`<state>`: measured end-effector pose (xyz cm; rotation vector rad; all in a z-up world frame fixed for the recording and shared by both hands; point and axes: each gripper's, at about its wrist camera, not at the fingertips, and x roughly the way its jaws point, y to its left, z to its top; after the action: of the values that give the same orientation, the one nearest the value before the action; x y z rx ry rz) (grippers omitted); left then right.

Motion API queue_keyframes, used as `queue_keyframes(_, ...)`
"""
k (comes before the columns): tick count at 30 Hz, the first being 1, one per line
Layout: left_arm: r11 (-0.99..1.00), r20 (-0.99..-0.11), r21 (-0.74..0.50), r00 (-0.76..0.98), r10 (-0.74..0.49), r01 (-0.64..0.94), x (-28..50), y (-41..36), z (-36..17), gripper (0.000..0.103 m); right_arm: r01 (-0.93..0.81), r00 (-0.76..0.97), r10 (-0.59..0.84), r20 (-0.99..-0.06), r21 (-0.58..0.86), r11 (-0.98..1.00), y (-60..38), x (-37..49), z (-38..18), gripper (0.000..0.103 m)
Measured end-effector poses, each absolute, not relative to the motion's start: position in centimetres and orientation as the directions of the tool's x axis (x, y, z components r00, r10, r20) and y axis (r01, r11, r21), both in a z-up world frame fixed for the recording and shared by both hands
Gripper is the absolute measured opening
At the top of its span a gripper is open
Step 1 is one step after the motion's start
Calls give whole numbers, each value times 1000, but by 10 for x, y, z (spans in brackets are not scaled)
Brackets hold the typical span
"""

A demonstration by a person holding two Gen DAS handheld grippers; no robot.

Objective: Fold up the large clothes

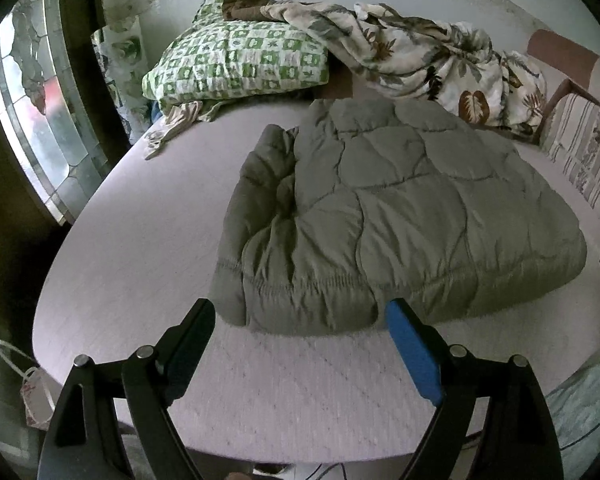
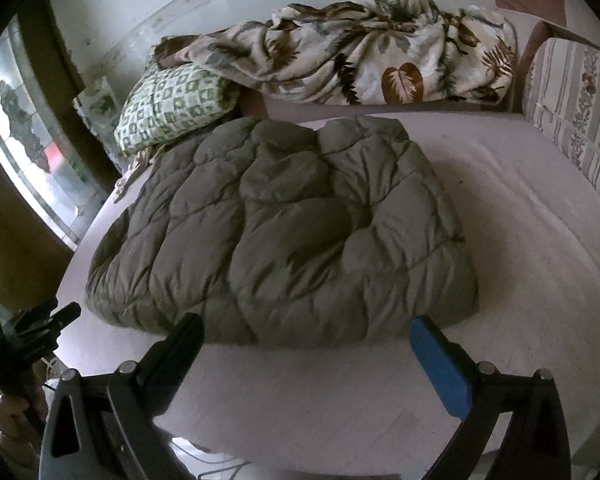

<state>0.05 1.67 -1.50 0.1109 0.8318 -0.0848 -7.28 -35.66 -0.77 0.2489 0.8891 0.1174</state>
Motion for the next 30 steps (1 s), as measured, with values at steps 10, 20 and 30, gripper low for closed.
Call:
queue_keyframes(10,989,-706,53,706,-61,138,-40,8,-7,88,-36,639,197,-743,227,973,-329,-109,-8,103)
queue_keyframes(20,984,-672,88,738,-55,154,-84,1,-1,88,-41,685,168,-709,193,980,-316,-151,0,103)
queue_keyframes(30,980,-661,95,747,-68,173,-107,-4,0,88,-33,712,124,-691,145,989,-315,-182,10,103)
